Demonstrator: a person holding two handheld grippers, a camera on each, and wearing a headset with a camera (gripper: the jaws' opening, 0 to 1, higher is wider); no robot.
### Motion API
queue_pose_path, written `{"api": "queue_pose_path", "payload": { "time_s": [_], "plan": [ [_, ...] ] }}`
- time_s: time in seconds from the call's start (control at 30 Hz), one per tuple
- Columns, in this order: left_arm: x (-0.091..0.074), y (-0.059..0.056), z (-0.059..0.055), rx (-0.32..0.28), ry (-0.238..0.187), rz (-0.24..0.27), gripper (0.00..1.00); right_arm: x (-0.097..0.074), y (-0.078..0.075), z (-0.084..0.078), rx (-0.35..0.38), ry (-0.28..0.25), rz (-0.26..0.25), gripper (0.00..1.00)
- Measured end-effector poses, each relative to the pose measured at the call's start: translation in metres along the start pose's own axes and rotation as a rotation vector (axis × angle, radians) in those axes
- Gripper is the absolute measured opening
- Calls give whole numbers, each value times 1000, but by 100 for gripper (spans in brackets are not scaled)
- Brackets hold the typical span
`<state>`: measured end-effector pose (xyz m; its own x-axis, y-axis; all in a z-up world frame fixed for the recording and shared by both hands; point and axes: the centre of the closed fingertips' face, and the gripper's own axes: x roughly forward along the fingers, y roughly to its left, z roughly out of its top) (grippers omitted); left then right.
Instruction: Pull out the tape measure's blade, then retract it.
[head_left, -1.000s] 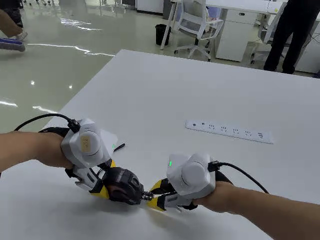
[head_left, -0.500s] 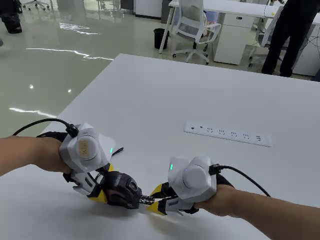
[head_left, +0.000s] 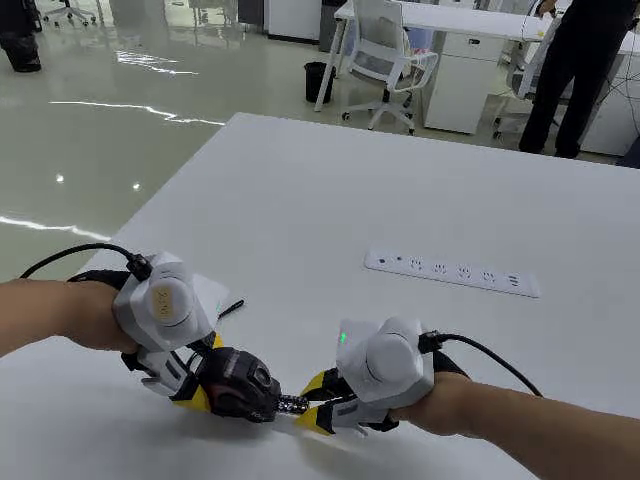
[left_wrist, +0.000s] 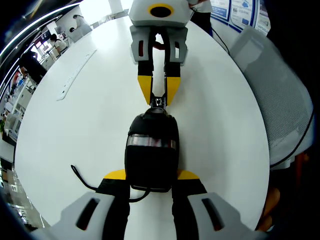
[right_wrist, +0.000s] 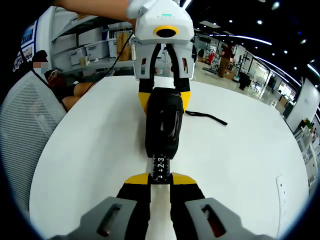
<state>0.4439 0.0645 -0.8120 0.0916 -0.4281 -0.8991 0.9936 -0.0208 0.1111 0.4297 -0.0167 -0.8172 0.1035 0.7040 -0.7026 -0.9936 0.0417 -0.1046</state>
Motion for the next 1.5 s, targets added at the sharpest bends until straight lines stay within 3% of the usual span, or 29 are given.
{"api": "queue_pose_path", "payload": {
  "time_s": [1.5],
  "plan": [
    [-1, 0, -1, -3, 13, 7, 27, -20, 0, -12, -12, 13, -3, 13]
  ]
}}
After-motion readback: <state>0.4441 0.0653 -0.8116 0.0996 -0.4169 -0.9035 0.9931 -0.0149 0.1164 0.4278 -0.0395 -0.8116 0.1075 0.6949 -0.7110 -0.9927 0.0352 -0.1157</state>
